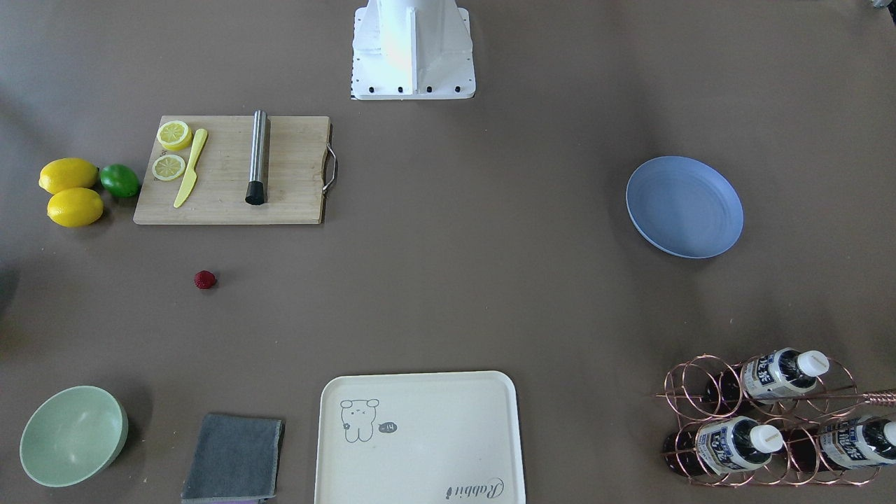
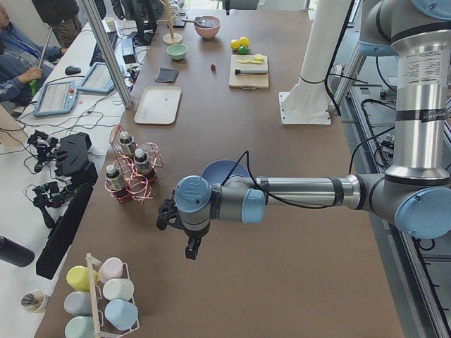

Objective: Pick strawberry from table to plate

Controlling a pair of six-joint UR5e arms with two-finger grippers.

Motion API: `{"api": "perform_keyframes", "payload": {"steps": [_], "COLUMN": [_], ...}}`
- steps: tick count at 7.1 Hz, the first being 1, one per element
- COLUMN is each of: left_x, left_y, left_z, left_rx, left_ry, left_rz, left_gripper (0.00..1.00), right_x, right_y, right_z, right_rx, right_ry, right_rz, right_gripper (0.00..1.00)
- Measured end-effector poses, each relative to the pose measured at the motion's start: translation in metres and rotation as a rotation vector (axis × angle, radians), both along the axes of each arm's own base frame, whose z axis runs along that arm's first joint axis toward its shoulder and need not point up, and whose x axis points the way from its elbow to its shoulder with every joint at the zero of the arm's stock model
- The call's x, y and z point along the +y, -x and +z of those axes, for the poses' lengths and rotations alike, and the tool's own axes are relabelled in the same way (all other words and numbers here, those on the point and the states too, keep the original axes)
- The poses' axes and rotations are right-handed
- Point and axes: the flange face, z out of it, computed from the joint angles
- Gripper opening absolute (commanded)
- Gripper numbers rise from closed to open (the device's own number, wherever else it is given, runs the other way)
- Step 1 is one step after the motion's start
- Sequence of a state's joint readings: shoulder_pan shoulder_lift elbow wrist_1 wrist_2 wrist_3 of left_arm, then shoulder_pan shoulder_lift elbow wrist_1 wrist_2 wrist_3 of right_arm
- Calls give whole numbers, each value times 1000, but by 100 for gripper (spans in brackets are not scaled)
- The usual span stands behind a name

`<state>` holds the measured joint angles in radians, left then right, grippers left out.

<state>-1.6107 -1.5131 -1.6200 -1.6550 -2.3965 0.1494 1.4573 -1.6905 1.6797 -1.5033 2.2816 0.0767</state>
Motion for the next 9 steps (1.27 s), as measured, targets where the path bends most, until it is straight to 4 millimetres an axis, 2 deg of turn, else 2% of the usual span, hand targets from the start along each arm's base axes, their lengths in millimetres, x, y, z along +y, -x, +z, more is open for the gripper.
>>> {"api": "perform_keyframes", "payload": {"steps": [5,9], "left_x": [-9,-17], "left_y": [0,1], "left_z": [-13,-21], "left_rx": [-2,-7], "left_ry": [-24,-152], "left_rz": [-3,-1], "left_gripper": [98,98], "right_x": [-1,-3], "right_y": [0,0], "right_z": [0,-1], "right_rx": [2,2], "right_ry": [-2,0], "right_rz": [-1,1], "right_gripper": [100,100]}}
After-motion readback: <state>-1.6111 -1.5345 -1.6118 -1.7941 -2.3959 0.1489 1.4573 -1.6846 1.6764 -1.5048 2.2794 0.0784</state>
